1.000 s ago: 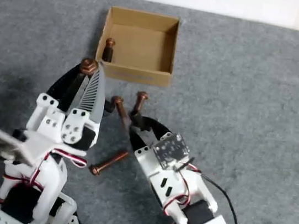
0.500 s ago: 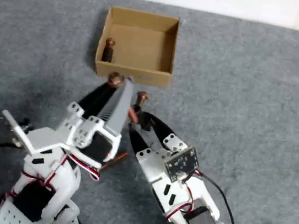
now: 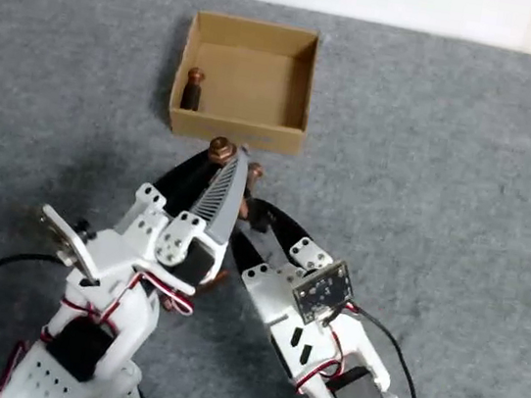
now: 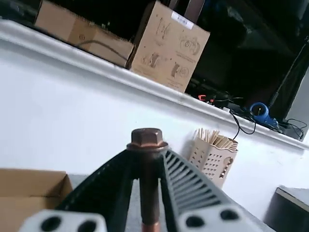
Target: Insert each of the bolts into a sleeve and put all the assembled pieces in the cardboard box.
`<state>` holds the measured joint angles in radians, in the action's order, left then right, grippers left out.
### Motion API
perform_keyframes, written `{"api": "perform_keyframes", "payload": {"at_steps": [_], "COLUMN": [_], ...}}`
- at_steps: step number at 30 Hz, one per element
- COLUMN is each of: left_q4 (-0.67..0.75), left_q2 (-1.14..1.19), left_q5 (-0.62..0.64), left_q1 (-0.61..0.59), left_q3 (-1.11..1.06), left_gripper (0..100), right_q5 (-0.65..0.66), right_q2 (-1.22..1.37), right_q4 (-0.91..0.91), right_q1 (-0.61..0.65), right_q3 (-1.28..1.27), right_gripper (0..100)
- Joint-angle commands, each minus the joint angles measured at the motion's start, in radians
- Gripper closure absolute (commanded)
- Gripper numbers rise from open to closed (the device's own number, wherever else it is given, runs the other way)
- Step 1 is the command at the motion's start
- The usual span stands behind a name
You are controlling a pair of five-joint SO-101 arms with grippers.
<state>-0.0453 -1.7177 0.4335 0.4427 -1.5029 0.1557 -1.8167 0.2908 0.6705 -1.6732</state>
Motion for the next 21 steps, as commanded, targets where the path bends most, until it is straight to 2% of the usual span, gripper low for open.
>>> {"api": "perform_keyframes", "payload": {"at_steps": [1, 13, 21], "left_q4": [0.109, 0.147, 0.155], "left_q2": [0.005, 0.005, 0.005], "left_q5": [-0.044, -0.064, -0.066], "left_q1": [0.016, 0.015, -0.067], "left_q3": [-0.013, 0.012, -0.068], "left_gripper": [99, 99, 99], "right_q5": [-0.008, -0.008, -0.008], "right_q2": [-0.019, -0.019, -0.019], "right_q4": [-0.038, -0.038, -0.038], "right_q1": [0.008, 0.008, 0.007], "right_q3": [-0.021, -0.021, -0.024], "right_gripper": [99.4, 99.4, 99.4]}}
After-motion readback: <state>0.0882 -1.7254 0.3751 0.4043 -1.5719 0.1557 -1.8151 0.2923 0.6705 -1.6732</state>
